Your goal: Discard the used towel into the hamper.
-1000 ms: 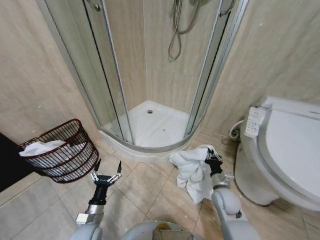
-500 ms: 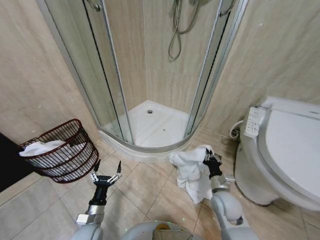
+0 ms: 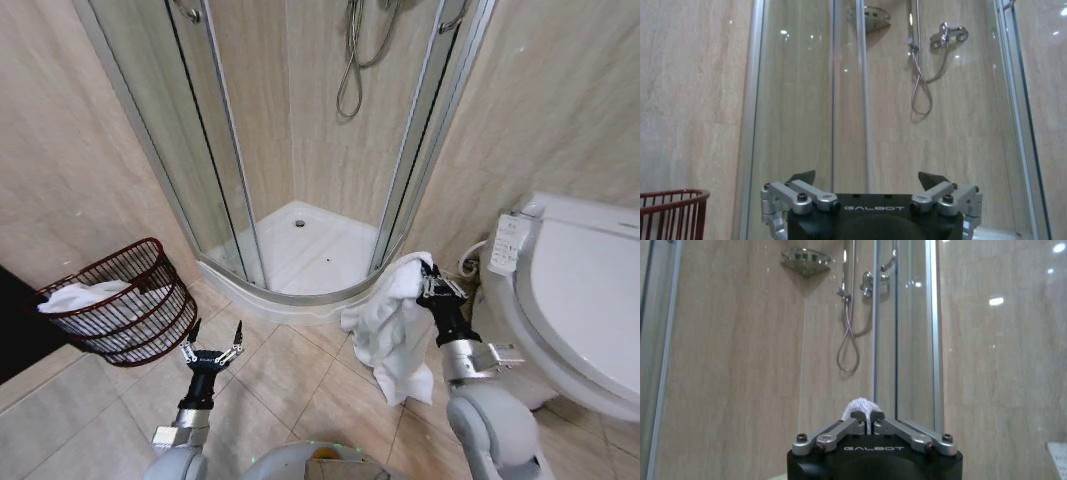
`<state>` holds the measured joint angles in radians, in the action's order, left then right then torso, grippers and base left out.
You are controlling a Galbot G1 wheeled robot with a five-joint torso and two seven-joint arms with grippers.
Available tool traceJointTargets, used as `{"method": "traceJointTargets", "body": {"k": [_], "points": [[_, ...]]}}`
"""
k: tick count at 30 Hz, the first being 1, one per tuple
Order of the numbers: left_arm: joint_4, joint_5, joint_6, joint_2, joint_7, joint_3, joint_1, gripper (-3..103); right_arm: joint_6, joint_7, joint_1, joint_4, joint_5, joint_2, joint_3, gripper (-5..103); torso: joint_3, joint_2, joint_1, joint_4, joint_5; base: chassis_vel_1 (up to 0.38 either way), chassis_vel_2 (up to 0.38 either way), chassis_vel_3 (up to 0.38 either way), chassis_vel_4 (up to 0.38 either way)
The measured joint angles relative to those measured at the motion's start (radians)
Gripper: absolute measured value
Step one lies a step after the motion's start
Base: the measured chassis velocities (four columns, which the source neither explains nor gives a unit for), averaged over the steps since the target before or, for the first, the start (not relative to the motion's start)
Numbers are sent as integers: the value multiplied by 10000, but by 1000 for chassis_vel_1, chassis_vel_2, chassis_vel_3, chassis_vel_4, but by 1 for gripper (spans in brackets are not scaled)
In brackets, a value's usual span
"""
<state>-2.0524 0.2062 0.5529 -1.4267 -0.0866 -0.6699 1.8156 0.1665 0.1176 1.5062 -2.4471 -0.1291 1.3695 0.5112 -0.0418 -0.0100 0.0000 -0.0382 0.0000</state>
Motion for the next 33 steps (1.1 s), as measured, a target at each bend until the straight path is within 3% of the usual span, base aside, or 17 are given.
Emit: {"method": "traceJointTargets", "body": {"k": [3, 33], "points": [[-12, -70, -70, -93, -29, 14, 20, 100, -301, -137, 135, 88, 566, 52, -165, 2, 0, 0, 0, 0, 0, 0, 0, 0, 0], [125, -5, -74, -22, -58, -41, -31, 100, -348, -148, 118, 204, 1148, -45, -1290, 2, 0, 1, 0, 0, -1, 55, 53, 56, 53]]}}
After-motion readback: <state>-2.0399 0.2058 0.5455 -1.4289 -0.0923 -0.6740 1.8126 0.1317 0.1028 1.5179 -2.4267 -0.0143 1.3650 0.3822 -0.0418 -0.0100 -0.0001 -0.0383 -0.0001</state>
